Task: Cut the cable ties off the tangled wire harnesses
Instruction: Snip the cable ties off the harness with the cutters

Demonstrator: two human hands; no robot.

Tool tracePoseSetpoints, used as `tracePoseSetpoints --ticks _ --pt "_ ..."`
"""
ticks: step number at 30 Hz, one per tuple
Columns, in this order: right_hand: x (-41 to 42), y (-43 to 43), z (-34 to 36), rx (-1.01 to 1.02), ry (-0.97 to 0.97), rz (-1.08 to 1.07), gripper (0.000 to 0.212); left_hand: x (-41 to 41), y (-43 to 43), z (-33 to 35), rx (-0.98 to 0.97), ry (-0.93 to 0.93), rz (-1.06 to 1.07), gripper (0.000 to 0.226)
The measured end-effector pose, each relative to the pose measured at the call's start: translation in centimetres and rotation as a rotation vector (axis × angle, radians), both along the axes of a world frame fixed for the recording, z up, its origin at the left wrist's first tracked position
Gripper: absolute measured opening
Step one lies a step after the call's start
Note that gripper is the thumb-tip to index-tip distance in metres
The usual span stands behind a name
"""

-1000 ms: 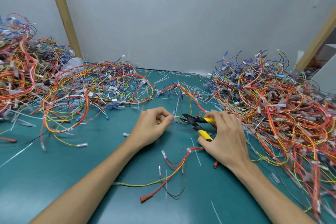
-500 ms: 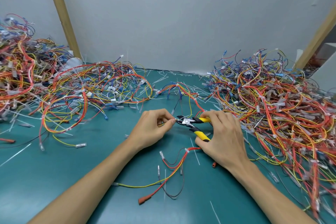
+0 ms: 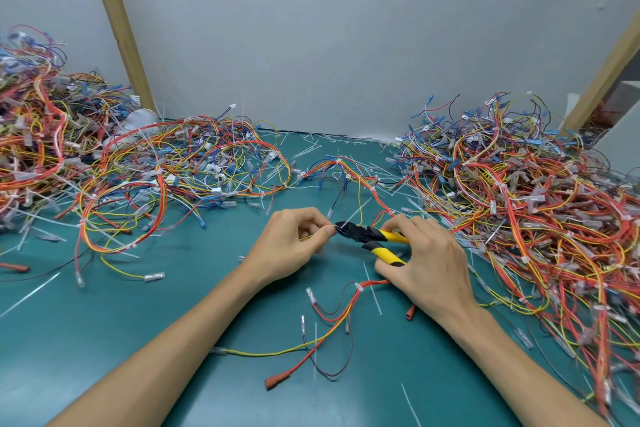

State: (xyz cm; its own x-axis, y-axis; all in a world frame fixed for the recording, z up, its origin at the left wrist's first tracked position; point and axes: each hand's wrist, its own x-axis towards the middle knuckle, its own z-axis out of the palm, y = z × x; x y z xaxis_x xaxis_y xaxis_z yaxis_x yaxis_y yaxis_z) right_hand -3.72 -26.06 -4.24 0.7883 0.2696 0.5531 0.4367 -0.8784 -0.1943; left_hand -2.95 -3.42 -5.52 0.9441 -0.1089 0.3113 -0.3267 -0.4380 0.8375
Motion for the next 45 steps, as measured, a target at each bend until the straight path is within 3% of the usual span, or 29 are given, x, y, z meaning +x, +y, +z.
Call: tracePoseSetpoints --ticks 9,15,19,24,29,34,39,45 --pt "-0.1 -0.3 0.6 0.163 0.163 0.043 0.028 -0.2 -0.1 0.0 -0.022 -0.103 0.039 0.016" --pt "-0.5 -0.3 1.5 0.400 0.556 0.207 0.054 -0.4 -0.3 0.2 -0.098 -0.161 0.055 0.016" --pt "-0.7 -0.2 2.1 0.432 0.638 0.230 0.055 -0.5 -0.3 0.3 -0.153 -0.099 0.011 0.018" --pt "-1.2 0.3 1.9 0.413 0.581 0.168 0.045 -0.5 -0.2 0.5 -0.223 -0.041 -0.005 0.018" --pt "-2.2 1.2 1.2 0.132 0.253 -0.003 0.043 -0.6 -0.1 0.7 -0.230 -0.032 -0.015 0.016" --pt "-2.4 1.7 0.7 0.073 0.148 0.015 0.041 -0.6 0.1 0.6 -0.234 -0.018 -0.043 0.017" --pt "-2.3 1.6 0.9 0.038 0.144 0.031 0.042 -0.6 0.1 0.5 -0.225 -0.012 -0.043 0.018" --pt "-2.0 1.3 1.2 0.106 0.274 0.049 0.044 -0.7 -0.1 0.5 -0.238 -0.024 -0.042 0.017"
